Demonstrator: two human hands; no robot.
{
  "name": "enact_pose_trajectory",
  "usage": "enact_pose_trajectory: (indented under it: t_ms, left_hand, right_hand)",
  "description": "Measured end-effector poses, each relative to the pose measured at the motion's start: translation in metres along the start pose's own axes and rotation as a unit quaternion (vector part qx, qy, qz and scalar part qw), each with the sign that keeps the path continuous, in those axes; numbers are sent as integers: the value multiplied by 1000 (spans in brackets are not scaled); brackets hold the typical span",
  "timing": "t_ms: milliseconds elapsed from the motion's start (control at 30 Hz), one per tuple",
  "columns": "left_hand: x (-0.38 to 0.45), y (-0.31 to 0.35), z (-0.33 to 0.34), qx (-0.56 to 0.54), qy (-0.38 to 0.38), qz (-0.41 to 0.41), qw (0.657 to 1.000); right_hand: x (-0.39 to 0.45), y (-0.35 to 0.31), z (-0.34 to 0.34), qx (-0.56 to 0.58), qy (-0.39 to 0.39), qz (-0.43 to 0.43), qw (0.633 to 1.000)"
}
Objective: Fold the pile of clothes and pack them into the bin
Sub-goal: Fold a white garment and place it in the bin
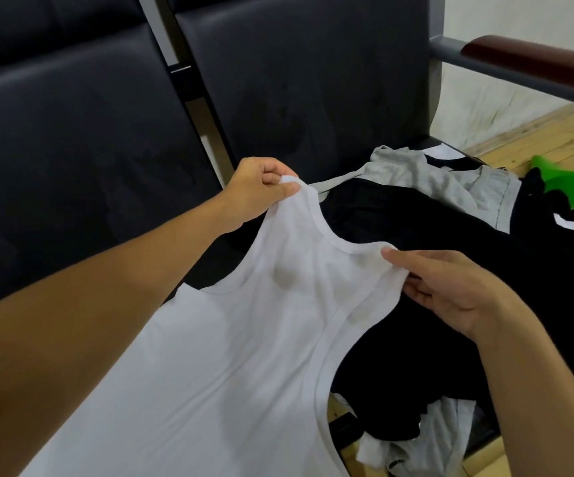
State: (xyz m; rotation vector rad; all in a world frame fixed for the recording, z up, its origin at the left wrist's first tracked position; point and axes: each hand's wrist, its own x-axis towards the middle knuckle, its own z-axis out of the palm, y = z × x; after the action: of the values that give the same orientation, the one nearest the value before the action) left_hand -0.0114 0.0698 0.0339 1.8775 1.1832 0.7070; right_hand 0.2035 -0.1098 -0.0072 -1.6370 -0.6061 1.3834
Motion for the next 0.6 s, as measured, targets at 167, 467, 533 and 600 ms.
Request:
enact_pose_trajectory:
  t_ms: [167,467,533,600]
  left_hand:
    - [-13,4,-17,33,-41,5,999]
    - [-111,-2,-154,130,-253,-112,952]
    - [-138,-18,-185,139,-339,-189,911]
    - [-156,-37,-197,146,-372,-246,883]
  right_hand:
    - [4,-2,10,-67,170,-121,976]
    - [-74,-10,103,-82,-402,-131,903]
    - [-88,6,127,-160,-510,-85,841]
    - [-90,18,135,-242,-547,-56,799]
